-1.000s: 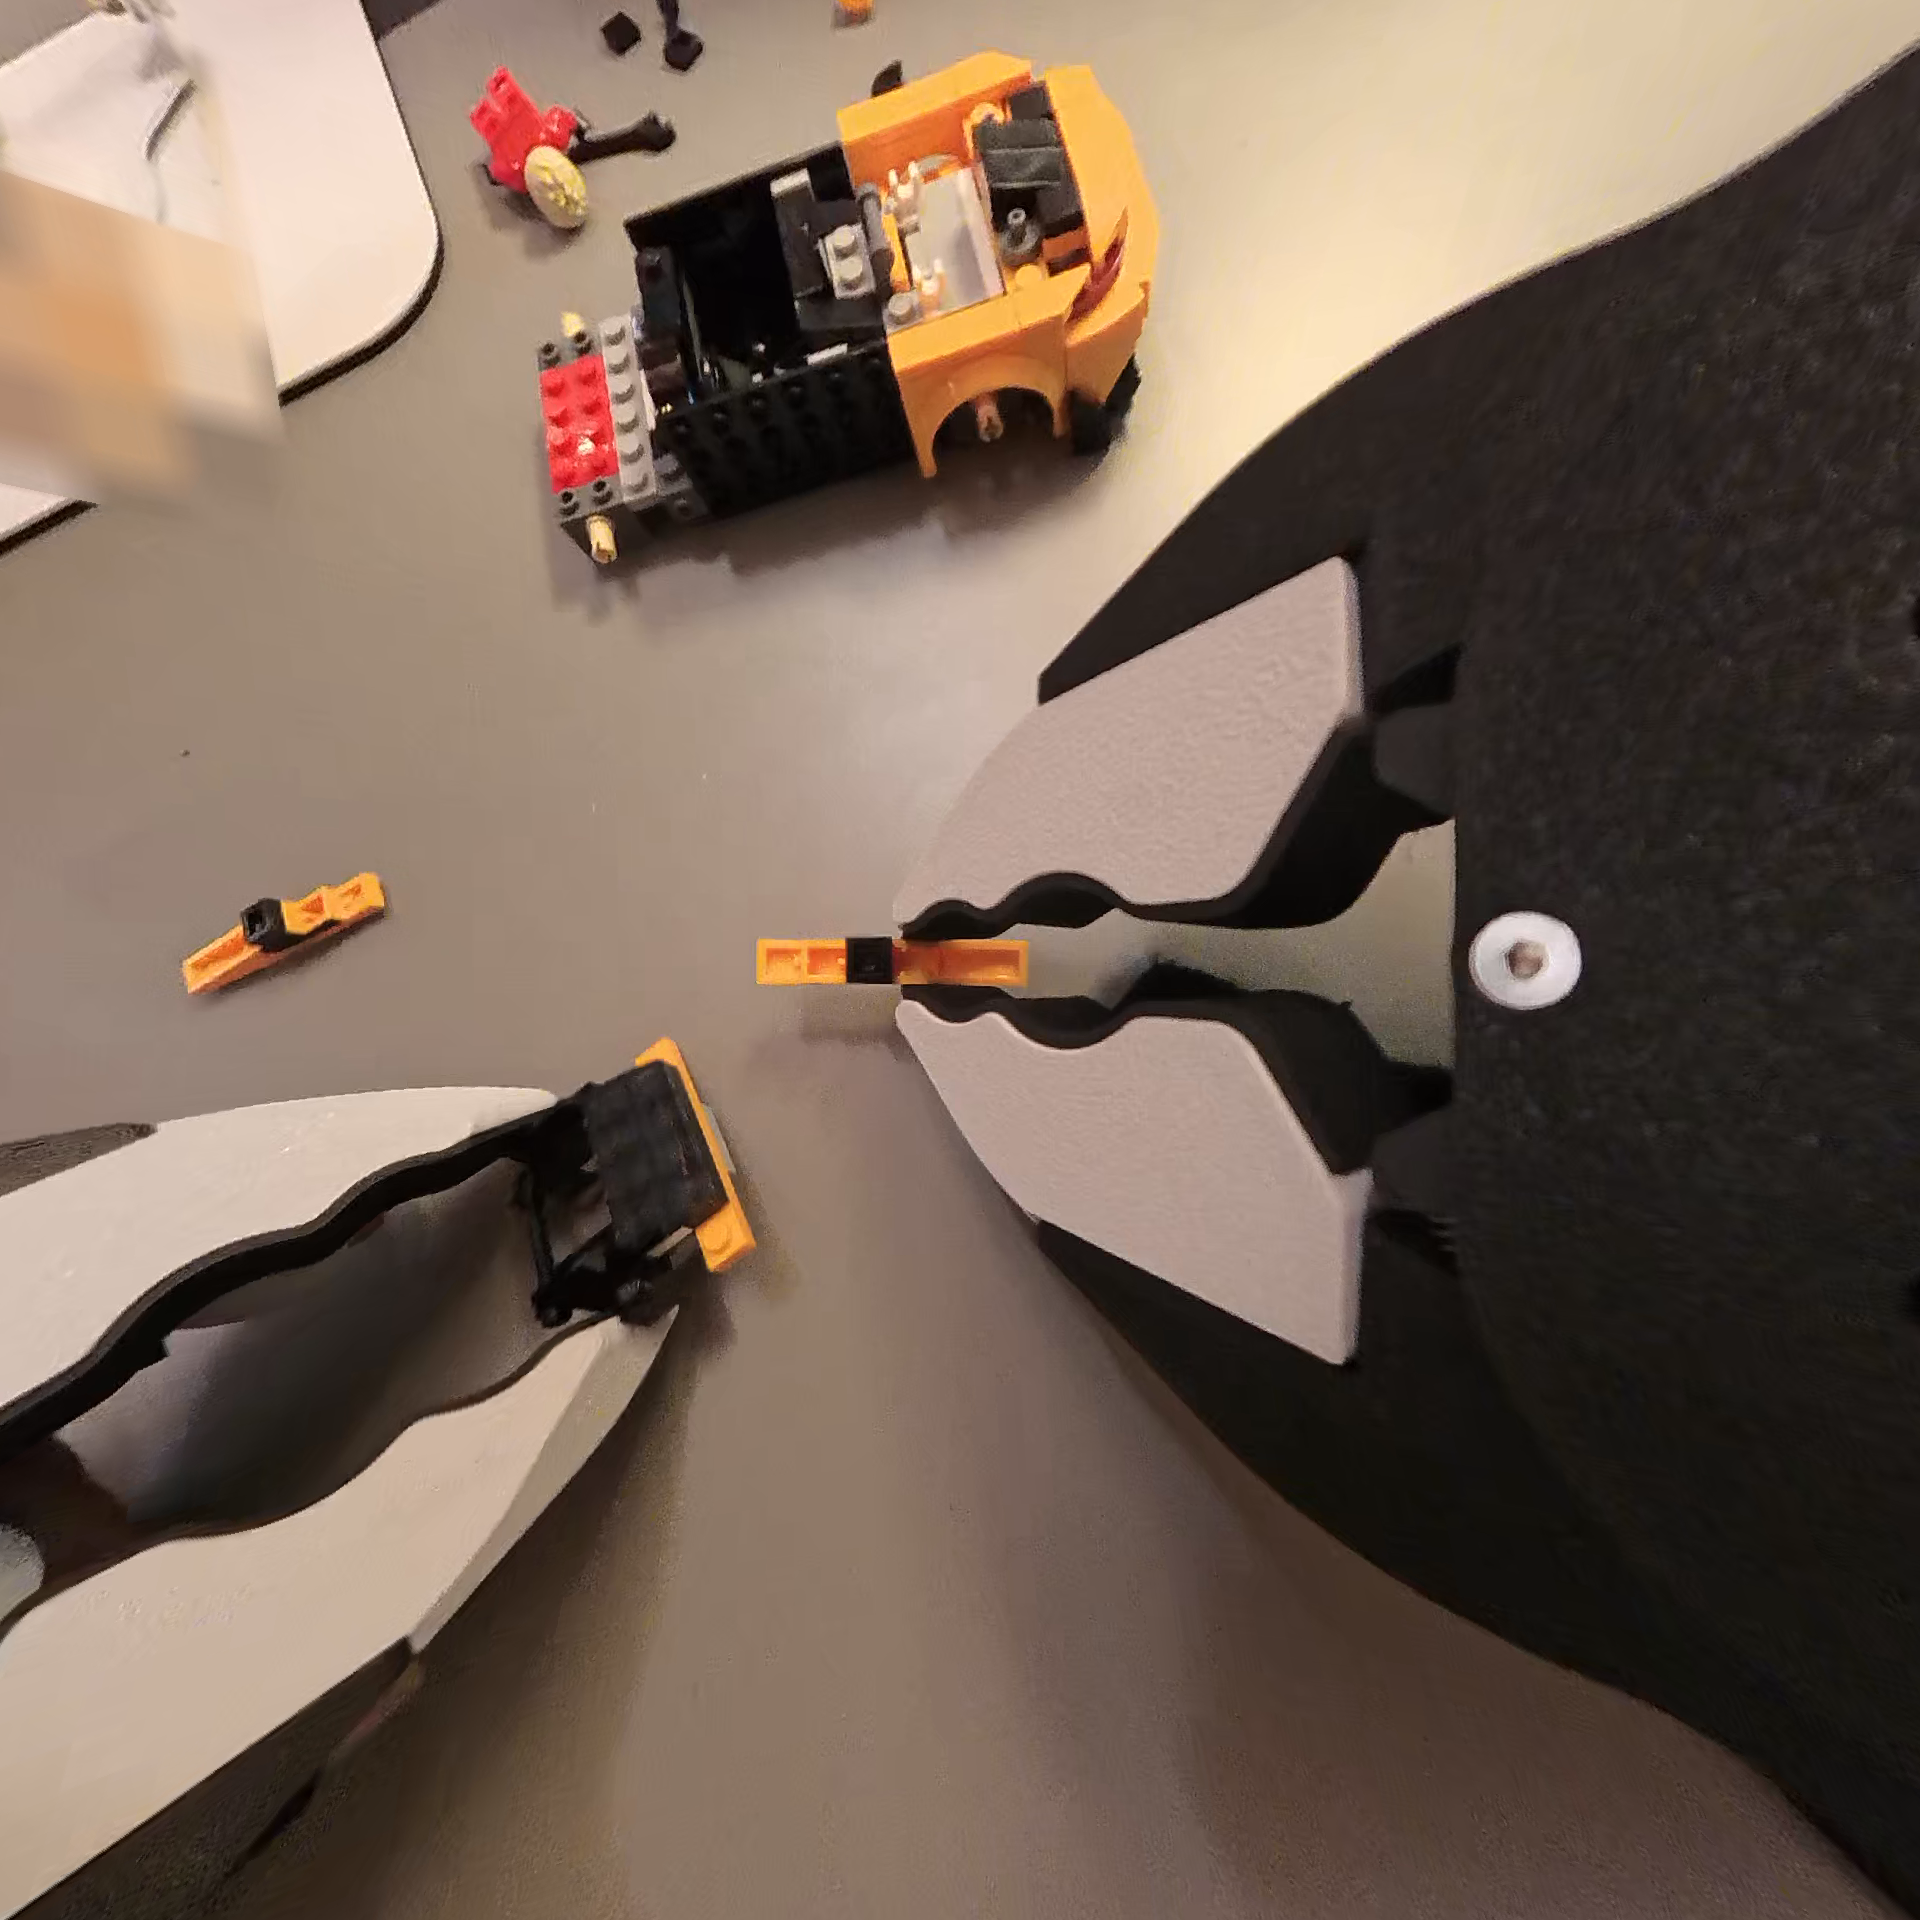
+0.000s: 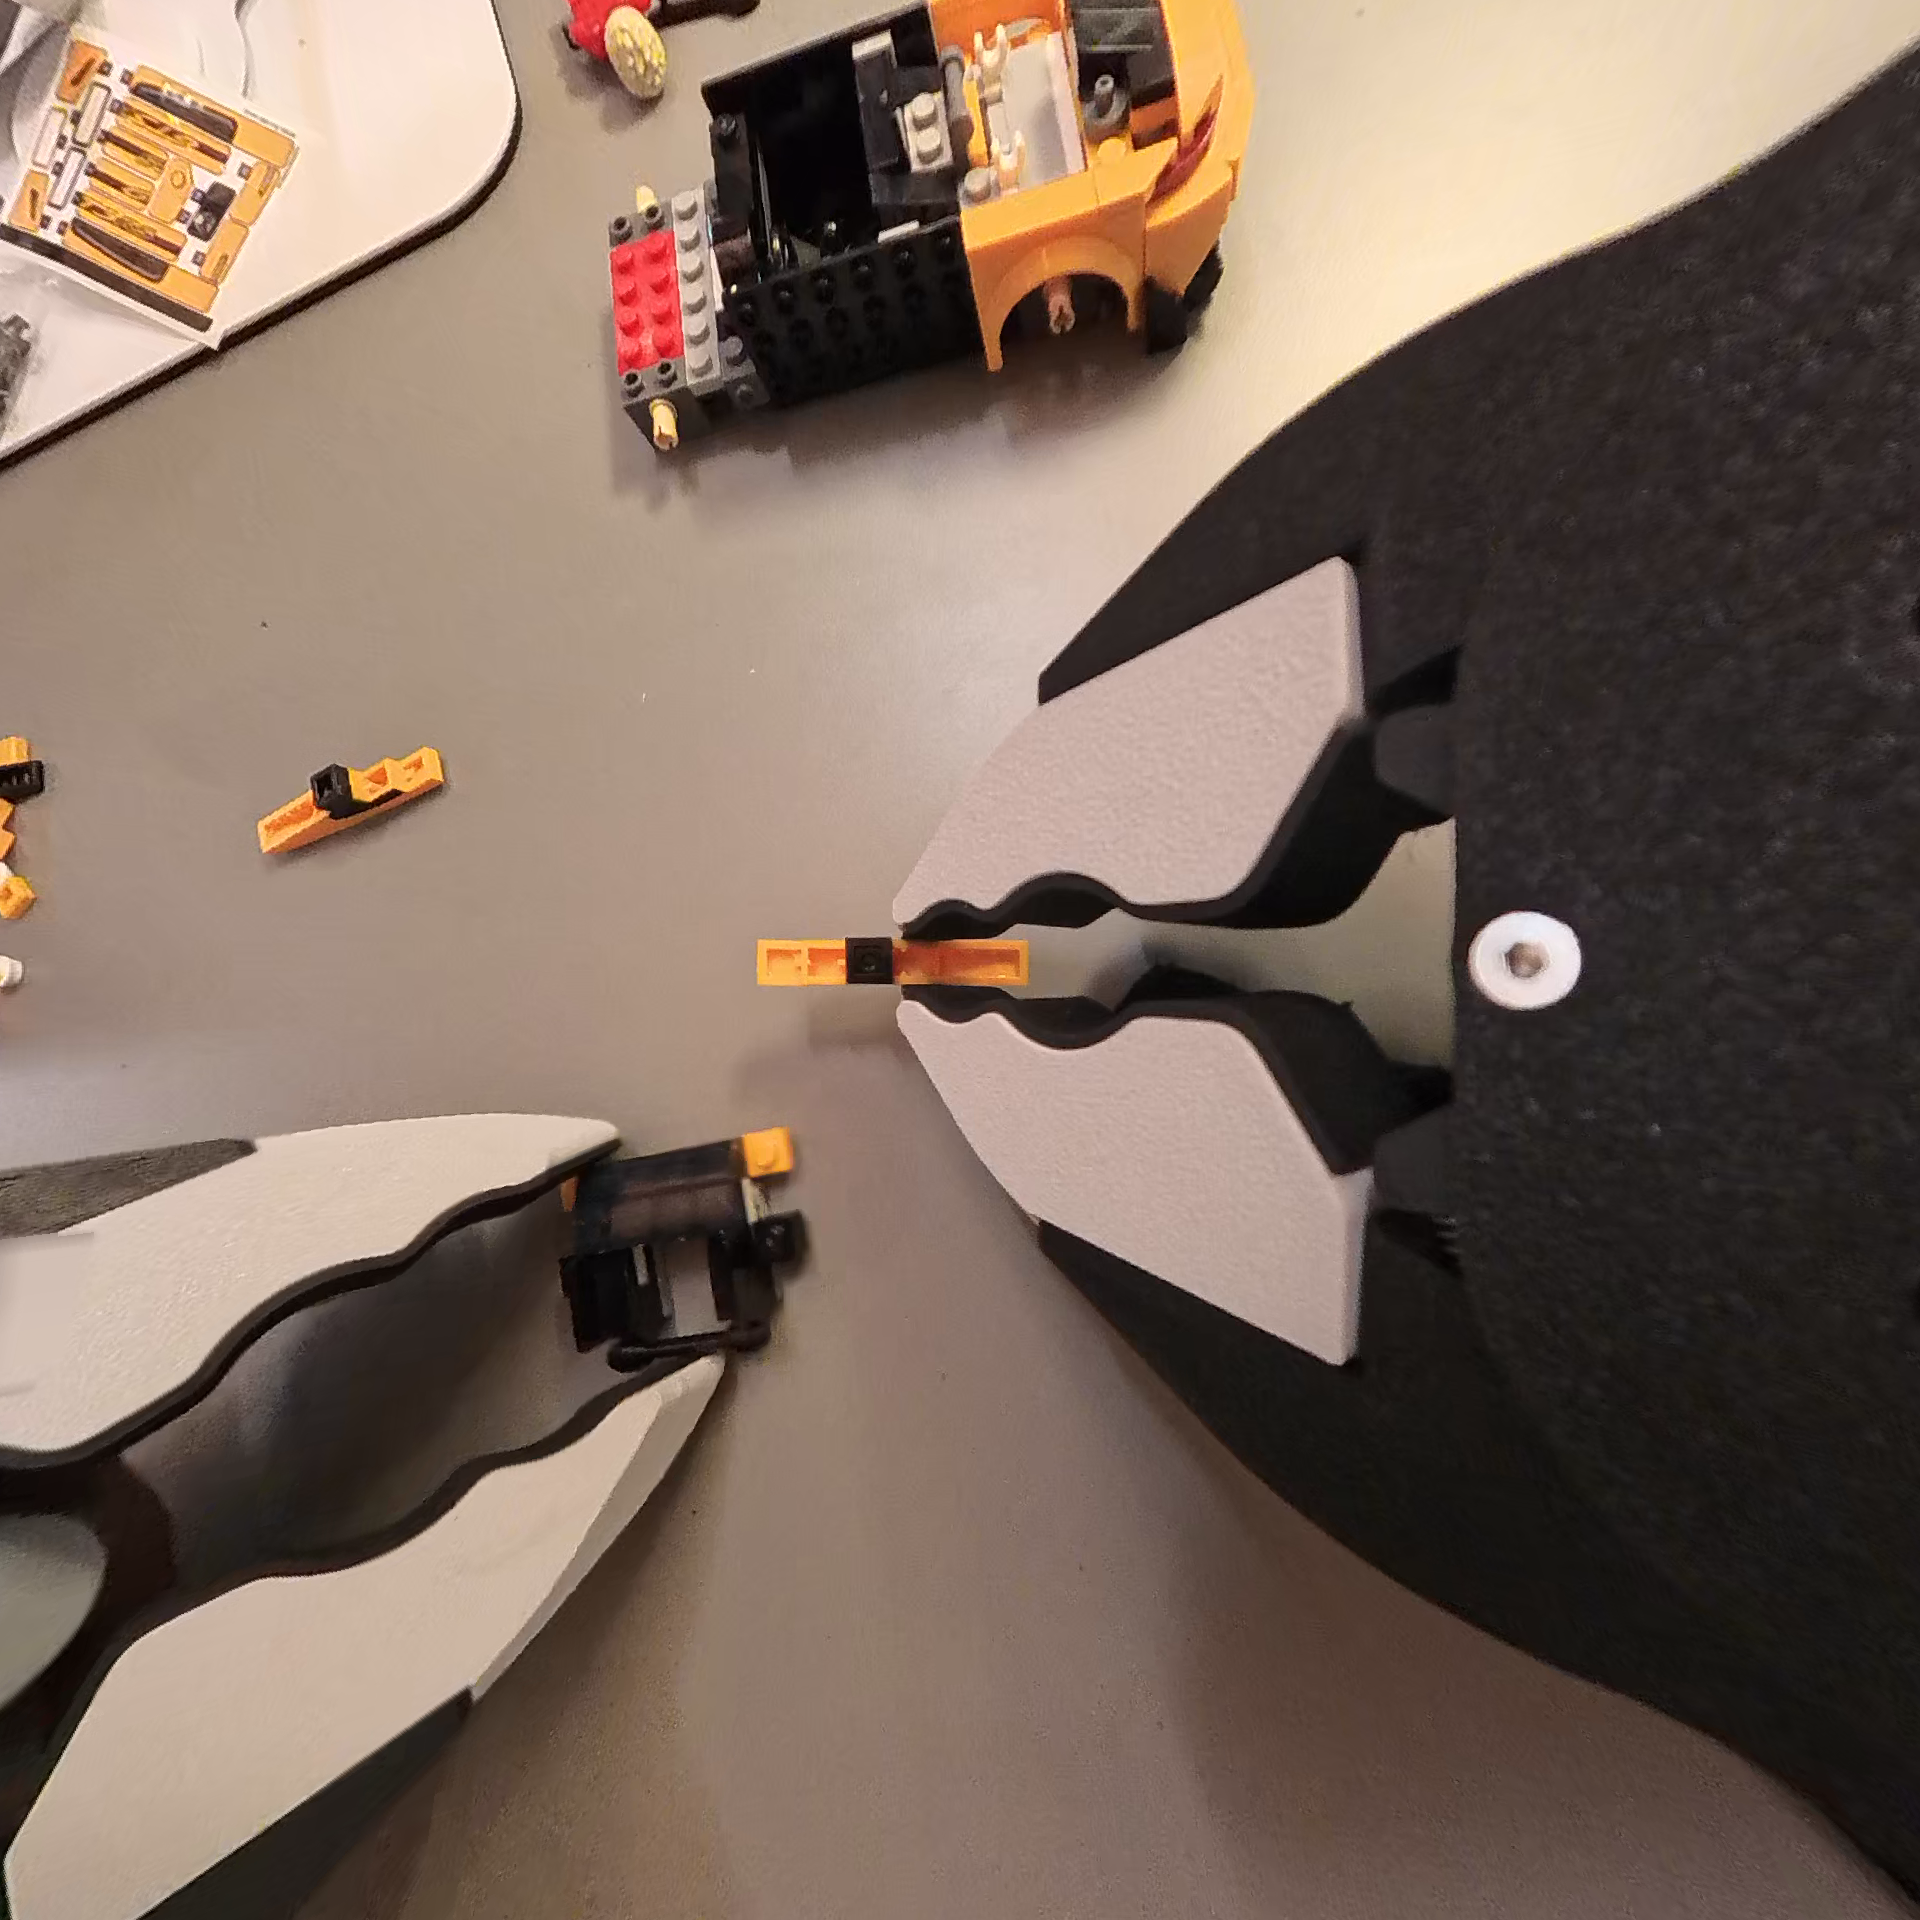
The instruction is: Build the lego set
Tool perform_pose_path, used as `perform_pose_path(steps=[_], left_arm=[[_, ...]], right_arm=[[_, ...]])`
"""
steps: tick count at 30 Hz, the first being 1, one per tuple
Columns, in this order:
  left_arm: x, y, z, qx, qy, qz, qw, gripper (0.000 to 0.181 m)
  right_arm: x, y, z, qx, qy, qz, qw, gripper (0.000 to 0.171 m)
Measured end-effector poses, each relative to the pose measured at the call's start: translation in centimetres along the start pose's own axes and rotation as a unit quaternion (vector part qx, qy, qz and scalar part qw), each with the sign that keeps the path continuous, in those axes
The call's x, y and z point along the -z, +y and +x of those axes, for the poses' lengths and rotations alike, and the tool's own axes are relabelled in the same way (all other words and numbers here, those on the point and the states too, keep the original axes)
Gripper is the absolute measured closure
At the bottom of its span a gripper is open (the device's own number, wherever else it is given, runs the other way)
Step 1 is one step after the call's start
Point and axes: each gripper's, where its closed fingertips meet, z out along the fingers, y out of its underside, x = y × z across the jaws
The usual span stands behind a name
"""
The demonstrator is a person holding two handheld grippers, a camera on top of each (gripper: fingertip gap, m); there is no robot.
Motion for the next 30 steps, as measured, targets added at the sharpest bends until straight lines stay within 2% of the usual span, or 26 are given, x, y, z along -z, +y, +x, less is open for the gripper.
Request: perform_pose_path(steps=[4,6,9,14,21,26,30], left_arm=[[0.8,1.1,-1.1,0.068,-0.07,-0.047,0.994,0.139],[0.9,1.2,-0.6,0.08,-0.063,-0.056,0.993,0.139],[1.3,1.0,1.0,0.072,-0.01,-0.058,0.996,0.127],[2.9,-0.3,-0.3,0.079,0.021,0.018,0.996,0.14],[2.7,-2.7,-0.7,0.056,0.053,0.151,0.985,0.146],[2.6,-3.4,0.4,-0.041,0.02,0.159,0.986,0.149],[2.5,-3.5,1.0,-0.05,0.026,0.161,0.985,0.156]], right_arm=[[0.0,-0.1,0.1,-0.01,0.0,0.006,1.0,0.163],[0.0,-0.1,0.1,-0.01,0.001,0.006,1.0,0.163],[-0.1,-0.1,0.0,-0.009,-0.001,0.006,1.0,0.163],[-0.2,-0.5,-0.4,-0.008,-0.01,0.012,1.0,0.163],[0.4,-2.8,-2.8,0.016,-0.058,0.073,0.996,0.163],[0.5,-3.8,-4.7,0.025,-0.099,0.1,0.99,0.163],[0.3,-3.6,-5.3,0.032,-0.109,0.095,0.989,0.163]])
